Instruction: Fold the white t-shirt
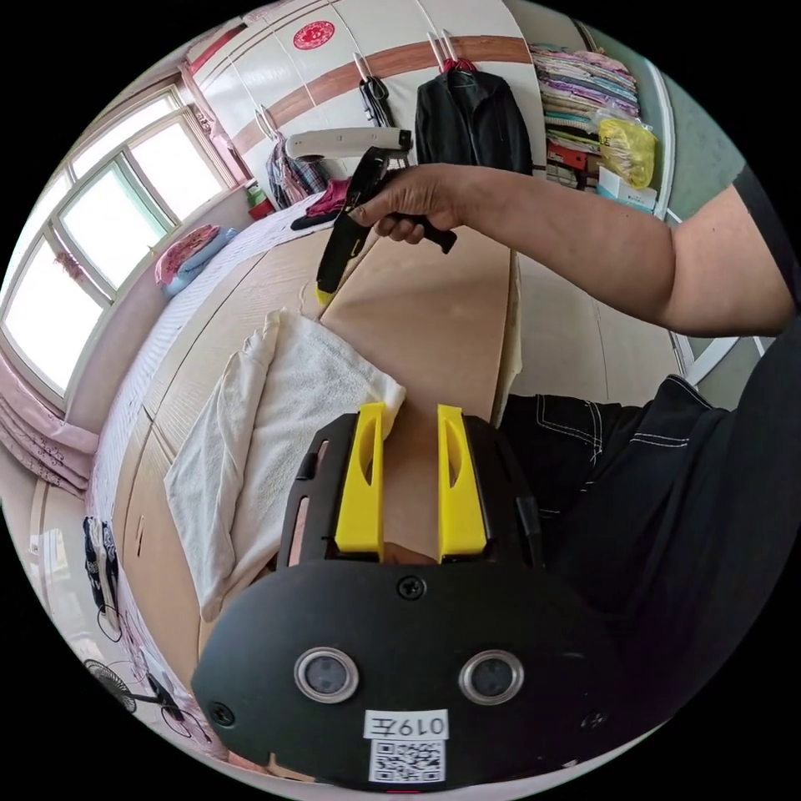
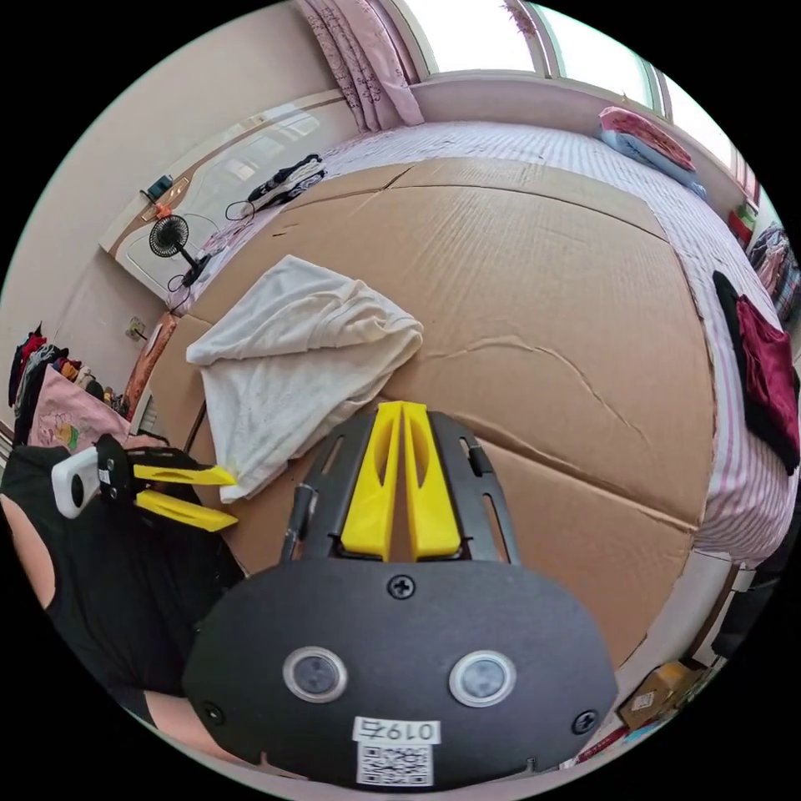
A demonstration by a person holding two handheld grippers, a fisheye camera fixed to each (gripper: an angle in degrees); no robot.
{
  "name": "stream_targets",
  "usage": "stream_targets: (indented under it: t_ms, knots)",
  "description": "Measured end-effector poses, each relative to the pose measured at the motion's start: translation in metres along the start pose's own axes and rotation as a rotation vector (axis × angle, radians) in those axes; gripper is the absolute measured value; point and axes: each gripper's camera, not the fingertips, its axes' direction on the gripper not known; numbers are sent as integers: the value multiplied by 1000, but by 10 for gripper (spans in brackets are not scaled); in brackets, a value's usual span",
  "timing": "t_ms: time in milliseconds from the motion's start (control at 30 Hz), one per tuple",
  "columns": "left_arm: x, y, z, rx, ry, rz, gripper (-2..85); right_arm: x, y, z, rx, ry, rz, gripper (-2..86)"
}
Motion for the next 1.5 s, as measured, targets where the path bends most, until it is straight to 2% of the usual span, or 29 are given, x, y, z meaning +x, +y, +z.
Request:
stream_targets:
  t_ms: [100,267,333,400,467,600,733,867,1000,1067,1200,1400,1500]
  knots:
    - [14,-3,-10,21,-37,0,90,-19,43,-5,66,37,-17,-9]
    - [28,3,-39,95,-56,-51,82,-116,139,-17,282,-200,-322,-2]
    - [24,15,-56,146,-85,-131,76,-148,170,-7,305,-210,-400,12]
    - [14,35,-77,176,-143,-234,73,-176,197,12,291,-134,-453,52]
    - [12,47,-86,138,-188,-226,74,-211,227,41,251,-42,-538,86]
    - [20,65,-94,-4,-360,-71,75,-261,258,80,155,100,-671,92]
    - [33,61,-99,-27,-362,89,74,-307,282,128,65,360,-798,88]
    - [58,46,-87,-91,-445,285,74,-335,296,168,-26,476,-887,77]
    - [74,37,-74,-139,-445,367,68,-345,301,185,-39,571,-916,52]
    - [77,33,-73,-156,-458,365,57,-347,297,186,-41,592,-908,8]
    - [83,26,-71,-208,-436,342,29,-347,292,184,-47,633,-910,-6]
    - [94,18,-76,-240,-454,334,18,-349,275,161,-55,564,-918,0]
    - [97,16,-76,-239,-466,317,17,-332,253,125,28,509,-843,24]
